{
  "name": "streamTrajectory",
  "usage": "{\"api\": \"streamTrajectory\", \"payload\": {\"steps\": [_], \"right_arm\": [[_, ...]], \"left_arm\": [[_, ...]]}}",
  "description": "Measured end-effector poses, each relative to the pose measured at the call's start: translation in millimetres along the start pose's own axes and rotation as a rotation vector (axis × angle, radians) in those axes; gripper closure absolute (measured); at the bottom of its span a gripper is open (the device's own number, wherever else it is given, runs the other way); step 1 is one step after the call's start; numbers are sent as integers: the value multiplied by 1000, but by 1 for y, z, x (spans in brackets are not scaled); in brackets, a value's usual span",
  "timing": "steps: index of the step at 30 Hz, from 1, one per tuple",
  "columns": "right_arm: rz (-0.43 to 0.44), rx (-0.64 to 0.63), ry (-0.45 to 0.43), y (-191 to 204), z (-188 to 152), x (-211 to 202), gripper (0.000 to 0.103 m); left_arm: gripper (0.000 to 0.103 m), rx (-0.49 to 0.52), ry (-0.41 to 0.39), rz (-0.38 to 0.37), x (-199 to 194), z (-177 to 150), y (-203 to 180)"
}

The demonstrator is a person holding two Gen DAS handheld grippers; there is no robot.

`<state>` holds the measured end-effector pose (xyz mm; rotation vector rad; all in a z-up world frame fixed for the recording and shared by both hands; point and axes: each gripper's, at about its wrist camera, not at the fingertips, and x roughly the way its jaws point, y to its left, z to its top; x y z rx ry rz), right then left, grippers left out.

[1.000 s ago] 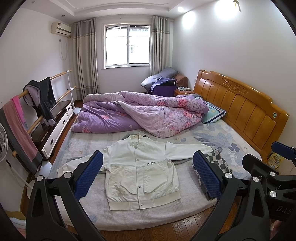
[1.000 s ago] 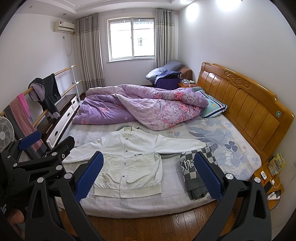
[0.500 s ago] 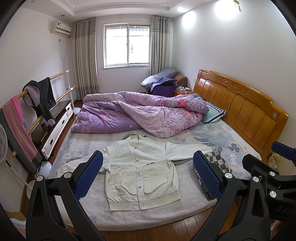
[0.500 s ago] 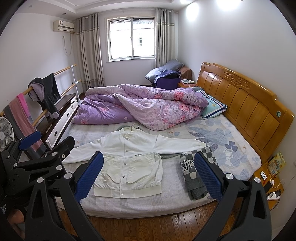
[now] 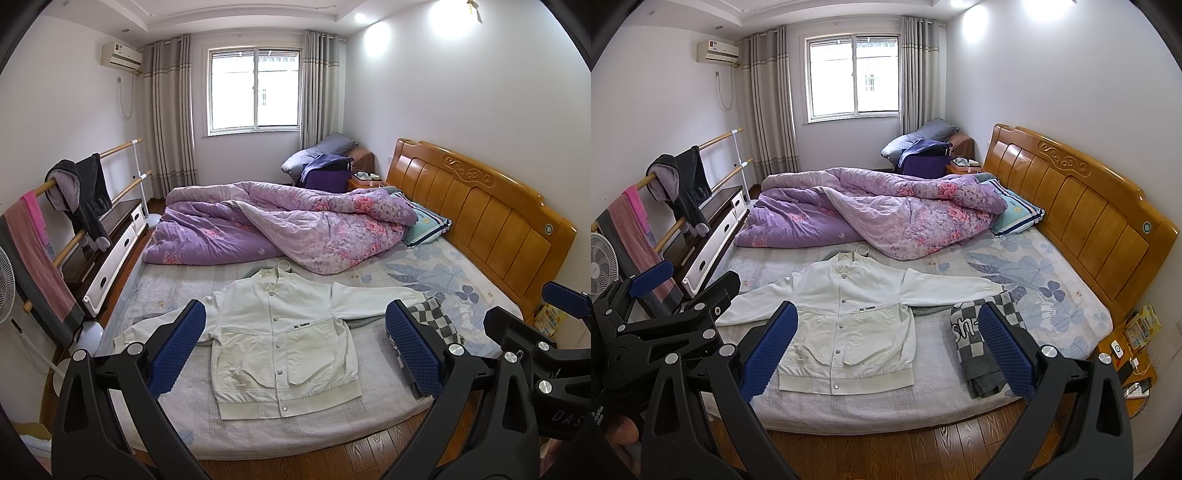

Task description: Fold large clothes

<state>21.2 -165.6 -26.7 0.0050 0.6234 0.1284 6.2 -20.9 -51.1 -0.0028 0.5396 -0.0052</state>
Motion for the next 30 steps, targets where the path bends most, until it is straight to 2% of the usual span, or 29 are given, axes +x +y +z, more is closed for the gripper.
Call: {"api": "streamTrajectory", "payload": {"steps": [11, 21, 30], "right_arm": [[-1, 1, 4, 3, 0, 1, 8], [4, -1, 22, 7, -2, 15, 8], [29, -18, 70, 7, 7, 51, 8]], "left_arm": [[5, -1, 6, 2, 0, -2, 6], [5, -9, 22, -2, 4, 9, 21], [5, -30, 70, 22, 38, 16, 30]]}}
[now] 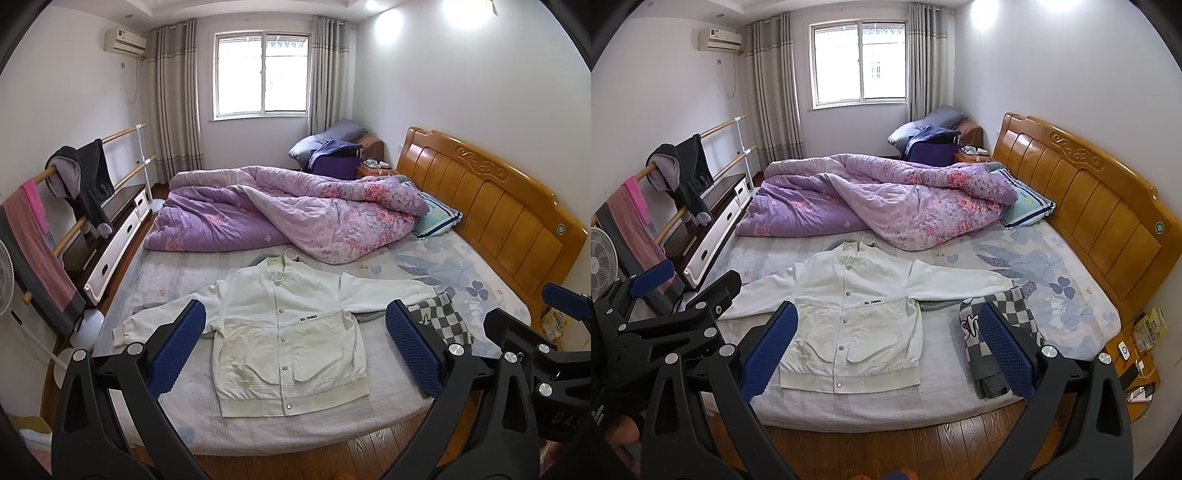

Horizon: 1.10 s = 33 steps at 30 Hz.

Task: Fold large clothes
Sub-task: 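Move both tools down toward the white jacket's sleeves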

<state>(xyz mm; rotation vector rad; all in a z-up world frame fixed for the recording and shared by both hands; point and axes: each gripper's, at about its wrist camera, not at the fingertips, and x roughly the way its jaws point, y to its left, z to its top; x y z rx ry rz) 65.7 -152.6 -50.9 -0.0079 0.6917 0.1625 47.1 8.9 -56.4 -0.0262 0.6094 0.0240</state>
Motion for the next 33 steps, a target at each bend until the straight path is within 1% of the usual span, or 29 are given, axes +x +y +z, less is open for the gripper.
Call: {"api": "streamTrajectory", "payload": {"steps": [5, 8, 11, 16, 19, 21, 23, 26, 29, 32, 33], "right_arm": [[35, -20, 25, -4, 15, 33, 8], [74, -31, 42, -6, 28, 61, 8], [119, -41, 58, -9, 43, 94, 8], [196, -81, 109, -10, 79, 159, 8], [233, -123, 161, -3, 98, 201, 8], [275, -152, 203, 3, 107, 232, 8], [310, -181, 239, 10, 111, 258, 8], [328, -240, 304, 29, 107, 300, 8], [346, -261, 381, 48, 94, 335, 8], [362, -297, 459, 74, 75, 368, 8], [360, -309, 475, 83, 69, 379, 8]], "left_arm": [[5, -16, 32, 29, 28, 11, 0], [5, -24, 47, 69, 50, 20, 3], [5, -39, 70, 113, 83, 35, 9], [5, -69, 126, 179, 139, 61, 17], [5, -84, 185, 223, 181, 76, 23], [5, -126, 231, 246, 210, 80, 34], [5, -170, 276, 264, 234, 78, 45], [5, -220, 350, 285, 266, 70, 66], [5, -251, 431, 332, 293, 47, 95], [5, -305, 488, 351, 310, 21, 121], [5, -337, 506, 349, 316, 11, 135]]}}
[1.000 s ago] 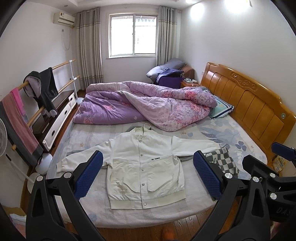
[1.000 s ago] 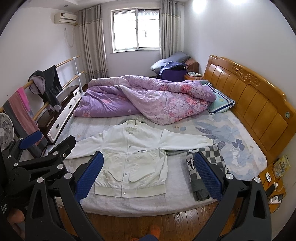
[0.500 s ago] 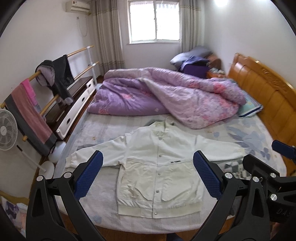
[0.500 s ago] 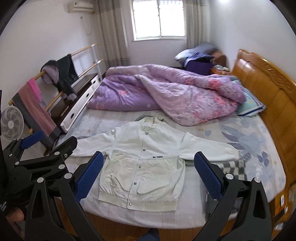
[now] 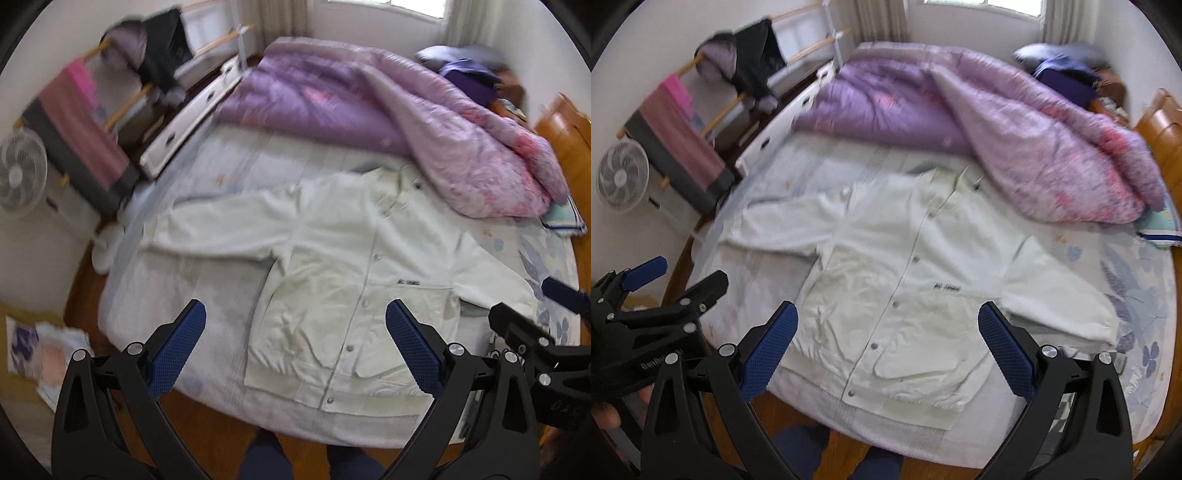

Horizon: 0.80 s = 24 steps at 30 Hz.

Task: Fold large clothes
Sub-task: 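Move both tools down toward the white jacket's sleeves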

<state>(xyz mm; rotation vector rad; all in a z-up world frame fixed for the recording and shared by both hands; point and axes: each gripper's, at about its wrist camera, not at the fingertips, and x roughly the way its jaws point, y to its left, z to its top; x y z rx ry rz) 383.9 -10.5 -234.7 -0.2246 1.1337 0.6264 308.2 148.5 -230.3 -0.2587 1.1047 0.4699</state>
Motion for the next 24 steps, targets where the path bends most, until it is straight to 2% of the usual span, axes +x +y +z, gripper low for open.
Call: {"api": "streamTrajectory", "payload": {"steps": [2, 7, 12, 17, 19, 21, 23, 24], "right_arm": [[-20, -1, 42, 9, 5, 28, 8], [-33, 32, 107, 33, 25, 93, 8], [-44, 95, 127, 61, 47, 151, 8], [-14, 182, 136, 78, 70, 214, 9], [-3, 208, 140, 81, 77, 240, 10], [12, 228, 162, 85, 83, 270, 21], [21, 241, 190, 87, 87, 298, 43], [30, 249, 205, 88, 89, 311, 48]], "left_arm": [[5, -40, 49, -15, 28, 1, 22], [5, -62, 97, -14, 83, 11, 66], [5, -139, 179, -93, 156, 30, 138], [5, -343, 194, -153, 233, 40, 239], [5, -479, 213, -171, 271, 40, 291], [5, -595, 211, -185, 299, 39, 334], [6, -703, 200, -206, 328, 37, 377], [6, -731, 196, -205, 338, 37, 388]]}}
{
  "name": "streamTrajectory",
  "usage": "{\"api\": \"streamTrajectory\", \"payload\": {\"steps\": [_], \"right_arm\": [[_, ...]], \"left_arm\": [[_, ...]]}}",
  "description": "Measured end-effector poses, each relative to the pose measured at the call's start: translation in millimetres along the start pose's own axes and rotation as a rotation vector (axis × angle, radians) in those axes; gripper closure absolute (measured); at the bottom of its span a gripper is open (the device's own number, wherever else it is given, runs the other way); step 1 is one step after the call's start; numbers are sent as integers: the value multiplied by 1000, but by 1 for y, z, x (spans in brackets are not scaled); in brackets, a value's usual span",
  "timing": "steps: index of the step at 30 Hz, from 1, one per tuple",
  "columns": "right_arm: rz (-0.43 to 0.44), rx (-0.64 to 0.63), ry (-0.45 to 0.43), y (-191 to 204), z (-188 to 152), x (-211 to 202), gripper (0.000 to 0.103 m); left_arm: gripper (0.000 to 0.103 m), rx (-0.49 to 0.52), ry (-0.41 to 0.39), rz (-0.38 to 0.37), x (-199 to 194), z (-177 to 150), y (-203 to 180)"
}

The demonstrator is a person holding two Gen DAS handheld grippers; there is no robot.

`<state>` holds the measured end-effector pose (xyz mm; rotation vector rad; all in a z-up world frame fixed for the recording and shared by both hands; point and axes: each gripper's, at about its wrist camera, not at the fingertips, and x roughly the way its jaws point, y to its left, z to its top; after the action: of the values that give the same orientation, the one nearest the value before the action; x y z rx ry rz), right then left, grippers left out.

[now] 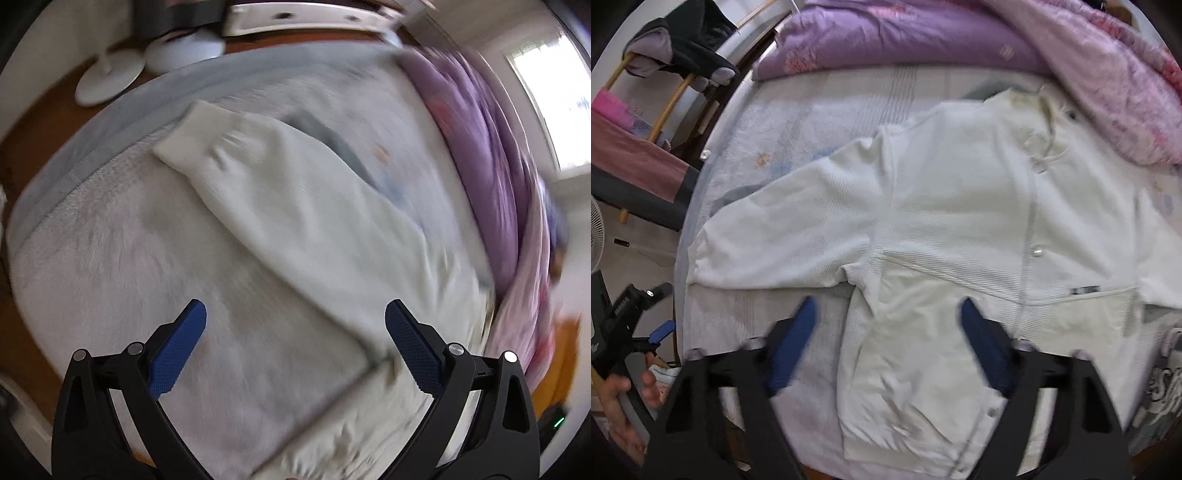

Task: Fold large clothes
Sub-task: 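Move both tools down toward the white jacket's sleeves, then grasp a sleeve cuff with the left tool while the right tool grasps the other cuff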

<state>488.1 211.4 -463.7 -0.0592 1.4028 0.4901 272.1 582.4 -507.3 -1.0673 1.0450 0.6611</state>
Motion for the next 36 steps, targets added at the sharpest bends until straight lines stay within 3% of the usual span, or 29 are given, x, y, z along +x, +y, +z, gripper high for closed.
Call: {"api": "streamTrajectory", "payload": {"steps": [2, 4, 7, 10, 12, 15, 17, 19, 23, 28, 31, 33, 36], "right_arm": [[9, 12, 37, 1, 5, 23, 59], [24, 26, 51, 0, 9, 41, 64], [43, 39, 64, -2, 16, 63, 72], [50, 54, 61, -7, 24, 80, 82], [54, 72, 53, -12, 28, 89, 89], [64, 99, 65, -20, 33, 105, 98], [58, 111, 92, -23, 34, 117, 100], [85, 127, 107, -25, 35, 126, 101], [101, 125, 155, -26, 33, 151, 101], [117, 161, 195, -41, 35, 177, 103], [154, 147, 211, -47, 35, 173, 103], [230, 165, 210, -59, 36, 160, 103], [314, 164, 152, -86, 28, 126, 100]], "left_arm": [[6, -73, -20, 5, 18, 24, 26], [7, -104, -23, 12, 32, 41, 41], [25, -141, -25, -1, 53, 58, 55], [26, -175, -15, 23, 75, 71, 69], [32, -194, -14, 27, 86, 78, 76], [51, -225, -24, 35, 96, 85, 84], [78, -232, -47, 20, 95, 86, 88], [83, -223, -67, 8, 92, 86, 83], [86, -134, -134, 17, 68, 86, 63], [86, -36, -232, -24, 16, 76, 20], [86, 99, -321, -31, -23, 60, -32], [86, 183, -380, -70, -49, 42, -77], [86, 300, -423, -126, -75, 11, -141]]}}
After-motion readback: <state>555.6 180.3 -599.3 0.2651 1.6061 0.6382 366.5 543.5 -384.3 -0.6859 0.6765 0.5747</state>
